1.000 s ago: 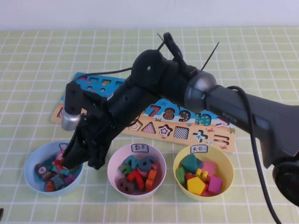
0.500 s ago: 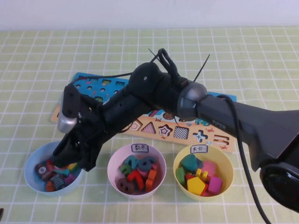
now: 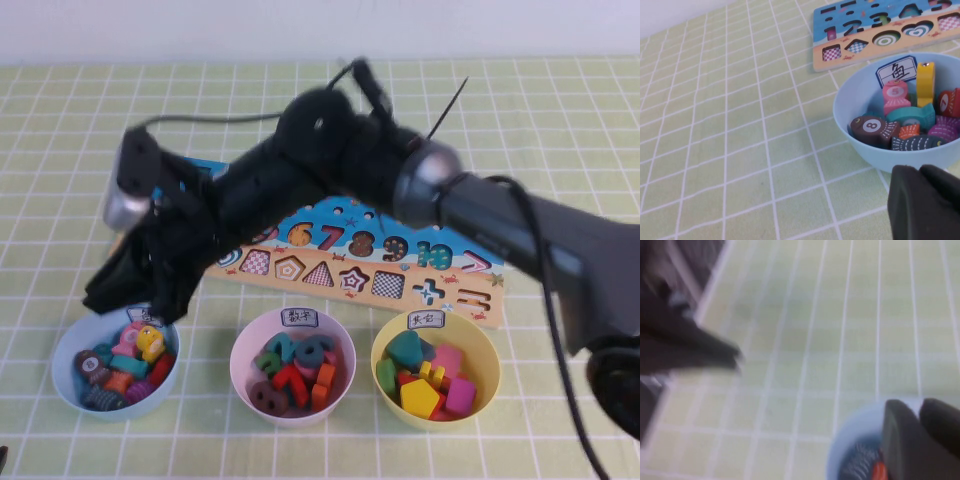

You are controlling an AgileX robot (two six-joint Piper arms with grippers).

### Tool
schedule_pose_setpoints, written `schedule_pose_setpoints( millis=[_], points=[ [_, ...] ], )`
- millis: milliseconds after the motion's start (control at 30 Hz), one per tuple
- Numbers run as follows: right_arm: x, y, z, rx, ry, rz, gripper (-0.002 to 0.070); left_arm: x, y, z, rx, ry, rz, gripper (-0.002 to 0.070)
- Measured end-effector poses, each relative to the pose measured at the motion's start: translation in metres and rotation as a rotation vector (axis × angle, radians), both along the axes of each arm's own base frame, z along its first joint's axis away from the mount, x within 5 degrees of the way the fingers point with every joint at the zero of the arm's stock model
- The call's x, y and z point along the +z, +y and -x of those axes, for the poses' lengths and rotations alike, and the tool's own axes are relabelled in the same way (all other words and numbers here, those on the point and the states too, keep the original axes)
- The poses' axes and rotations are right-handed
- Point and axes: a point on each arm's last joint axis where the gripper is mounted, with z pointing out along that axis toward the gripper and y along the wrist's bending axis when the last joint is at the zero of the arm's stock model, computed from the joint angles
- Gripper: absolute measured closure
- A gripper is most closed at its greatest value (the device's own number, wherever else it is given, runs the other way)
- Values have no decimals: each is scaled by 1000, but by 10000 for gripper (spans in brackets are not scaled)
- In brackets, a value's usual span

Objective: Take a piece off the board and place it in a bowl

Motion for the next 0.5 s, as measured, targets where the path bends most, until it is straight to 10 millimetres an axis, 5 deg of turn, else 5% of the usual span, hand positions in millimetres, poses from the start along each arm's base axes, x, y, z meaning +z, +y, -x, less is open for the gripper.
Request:
schedule_pose_setpoints(
  millis=[267, 500],
  points=[
    [92, -44, 14, -54, -18, -34, 687, 0, 0, 0, 0, 0, 0, 680],
    [109, -81, 33, -241, -90, 65, 690, 0, 0, 0, 0, 0, 0, 680]
  ],
)
